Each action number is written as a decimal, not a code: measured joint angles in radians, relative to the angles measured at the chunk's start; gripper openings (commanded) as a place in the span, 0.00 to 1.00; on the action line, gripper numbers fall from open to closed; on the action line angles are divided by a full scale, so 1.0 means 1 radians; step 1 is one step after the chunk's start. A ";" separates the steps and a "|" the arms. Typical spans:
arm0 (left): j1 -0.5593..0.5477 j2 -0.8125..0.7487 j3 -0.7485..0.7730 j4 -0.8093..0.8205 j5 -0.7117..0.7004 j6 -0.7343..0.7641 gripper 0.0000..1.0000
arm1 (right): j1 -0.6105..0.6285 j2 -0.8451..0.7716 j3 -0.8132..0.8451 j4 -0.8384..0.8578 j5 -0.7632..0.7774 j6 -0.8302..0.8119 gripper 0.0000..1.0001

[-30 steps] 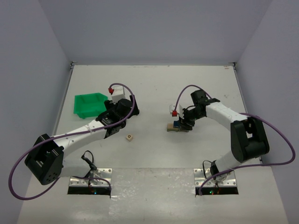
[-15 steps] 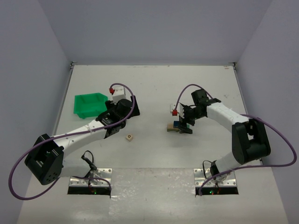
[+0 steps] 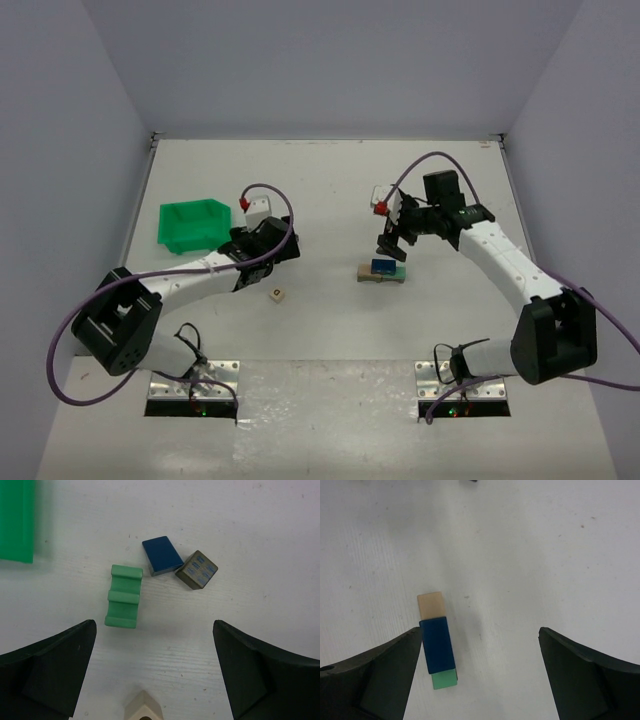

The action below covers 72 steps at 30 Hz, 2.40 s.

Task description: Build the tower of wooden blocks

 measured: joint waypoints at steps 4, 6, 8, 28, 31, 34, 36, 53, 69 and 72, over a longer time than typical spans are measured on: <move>0.033 0.032 -0.001 -0.006 0.020 -0.017 0.99 | -0.008 0.004 0.041 0.054 0.018 0.109 0.99; 0.059 0.048 -0.001 -0.003 0.032 -0.025 0.97 | -0.012 0.004 0.051 0.077 0.023 0.158 0.99; 0.088 0.073 -0.001 0.000 0.042 -0.028 0.93 | -0.012 0.004 0.054 0.096 0.029 0.194 0.99; 0.131 0.197 0.017 0.026 0.075 -0.015 0.52 | -0.028 0.056 0.054 0.179 0.114 0.313 0.99; 0.132 0.197 0.017 0.040 0.082 -0.008 0.49 | -0.032 0.056 0.054 0.182 0.114 0.318 0.99; 0.132 0.197 0.017 0.050 0.088 -0.005 0.45 | -0.036 0.056 0.054 0.183 0.115 0.324 0.99; 0.132 0.197 0.017 0.052 0.091 -0.005 0.37 | -0.038 0.056 0.054 0.186 0.115 0.326 0.99; 0.132 0.079 0.002 0.097 0.134 0.017 0.00 | -0.045 -0.041 0.040 0.279 0.081 0.471 0.99; 0.133 -0.551 -0.415 0.806 0.756 0.179 0.00 | -0.047 -0.026 0.071 0.628 -0.413 1.127 0.99; 0.133 -0.592 -0.462 0.927 0.849 0.181 0.00 | -0.019 -0.058 -0.023 0.787 -0.471 1.274 0.99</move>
